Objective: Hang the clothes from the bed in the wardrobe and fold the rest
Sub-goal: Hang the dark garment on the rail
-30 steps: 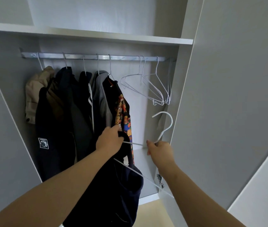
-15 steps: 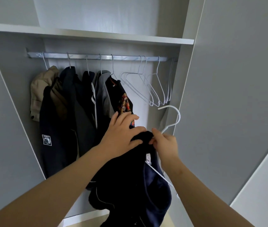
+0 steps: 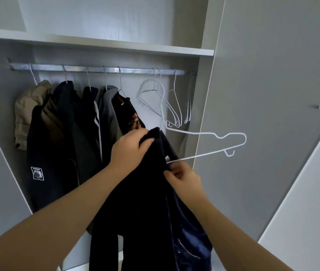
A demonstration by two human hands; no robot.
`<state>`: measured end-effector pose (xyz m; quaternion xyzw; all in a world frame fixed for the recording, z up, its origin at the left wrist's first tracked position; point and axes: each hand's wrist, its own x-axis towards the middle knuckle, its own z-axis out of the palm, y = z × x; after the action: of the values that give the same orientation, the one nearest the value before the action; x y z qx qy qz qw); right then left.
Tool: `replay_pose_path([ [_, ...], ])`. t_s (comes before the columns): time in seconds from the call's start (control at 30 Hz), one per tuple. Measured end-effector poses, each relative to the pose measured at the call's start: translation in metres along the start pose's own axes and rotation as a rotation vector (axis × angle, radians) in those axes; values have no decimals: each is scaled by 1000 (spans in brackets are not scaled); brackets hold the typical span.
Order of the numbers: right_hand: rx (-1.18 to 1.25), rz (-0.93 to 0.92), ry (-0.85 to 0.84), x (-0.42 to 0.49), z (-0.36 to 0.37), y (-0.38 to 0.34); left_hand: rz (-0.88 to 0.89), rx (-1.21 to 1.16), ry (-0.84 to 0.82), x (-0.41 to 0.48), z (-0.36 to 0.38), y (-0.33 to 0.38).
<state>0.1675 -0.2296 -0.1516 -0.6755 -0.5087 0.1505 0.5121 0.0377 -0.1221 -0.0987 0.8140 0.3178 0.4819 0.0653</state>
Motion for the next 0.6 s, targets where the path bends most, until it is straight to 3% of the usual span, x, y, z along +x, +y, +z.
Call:
replay_pose_path([
  [0.13, -60, 274, -503, -10, -3, 34, 19, -74, 2, 16, -17, -1],
  [0.23, -531, 388, -744, -15, -12, 54, 52, -51, -1, 22, -30, -13],
  [0.4, -998, 285, -696, -1, -19, 62, 186, 184, -172, 11, -42, -42],
  [0.6, -1127, 150, -618, 9, -26, 65, 407, 352, -213, -7, -65, -68],
])
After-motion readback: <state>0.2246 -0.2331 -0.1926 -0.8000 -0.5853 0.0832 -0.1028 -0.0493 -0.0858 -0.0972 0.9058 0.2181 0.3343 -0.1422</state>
